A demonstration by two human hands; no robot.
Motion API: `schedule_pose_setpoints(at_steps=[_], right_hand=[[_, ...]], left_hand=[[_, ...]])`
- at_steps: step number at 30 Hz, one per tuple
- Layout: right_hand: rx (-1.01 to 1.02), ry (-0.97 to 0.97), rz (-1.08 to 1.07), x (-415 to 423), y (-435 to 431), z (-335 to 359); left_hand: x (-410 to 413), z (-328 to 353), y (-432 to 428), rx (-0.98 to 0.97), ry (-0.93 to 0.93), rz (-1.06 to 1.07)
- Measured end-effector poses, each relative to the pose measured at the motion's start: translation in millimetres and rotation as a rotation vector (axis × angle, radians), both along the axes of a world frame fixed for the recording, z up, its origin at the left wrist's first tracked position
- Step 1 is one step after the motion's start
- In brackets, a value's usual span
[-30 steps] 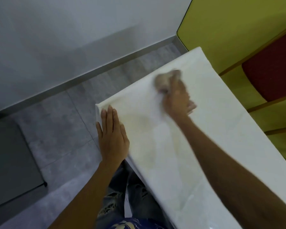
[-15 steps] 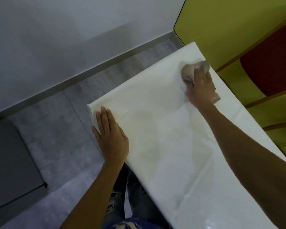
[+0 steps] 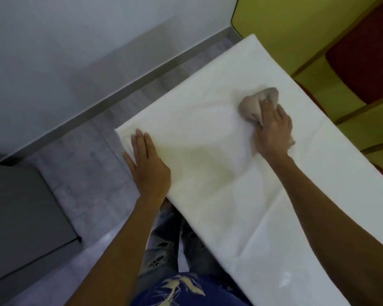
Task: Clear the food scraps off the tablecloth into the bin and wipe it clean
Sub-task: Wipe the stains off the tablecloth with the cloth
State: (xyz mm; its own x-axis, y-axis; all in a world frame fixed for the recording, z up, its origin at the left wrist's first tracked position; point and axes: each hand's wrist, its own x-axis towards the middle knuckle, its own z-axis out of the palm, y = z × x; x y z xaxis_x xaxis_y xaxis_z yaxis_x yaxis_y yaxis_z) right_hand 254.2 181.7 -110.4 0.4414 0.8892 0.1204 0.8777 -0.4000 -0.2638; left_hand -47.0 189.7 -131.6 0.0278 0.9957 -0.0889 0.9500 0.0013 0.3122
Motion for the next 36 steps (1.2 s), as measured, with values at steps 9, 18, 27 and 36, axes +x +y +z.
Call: schedule_pose_setpoints(at_steps=[9, 18, 27, 36], right_hand=[[0.068, -0.033, 0.447, -134.5, -97.1, -3.2], [0.016, 0.038, -0.273, -7.9, -83.6, 11.0], [0.017, -0.025, 0.324, -109.2, -164.3, -3.8], [-0.043, 0.012, -0.227, -15.1, -143.1, 15.9]], left_hand=[[-0.3, -12.3, -60.6, 0.098, 0.003, -0.255], [5.7, -0.5, -67.4, 0.049, 0.034, -0.272], [6.2, -4.7, -97.0, 0.104, 0.049, -0.442], [32.9, -0.3, -114.6, 0.060, 0.015, -0.438]])
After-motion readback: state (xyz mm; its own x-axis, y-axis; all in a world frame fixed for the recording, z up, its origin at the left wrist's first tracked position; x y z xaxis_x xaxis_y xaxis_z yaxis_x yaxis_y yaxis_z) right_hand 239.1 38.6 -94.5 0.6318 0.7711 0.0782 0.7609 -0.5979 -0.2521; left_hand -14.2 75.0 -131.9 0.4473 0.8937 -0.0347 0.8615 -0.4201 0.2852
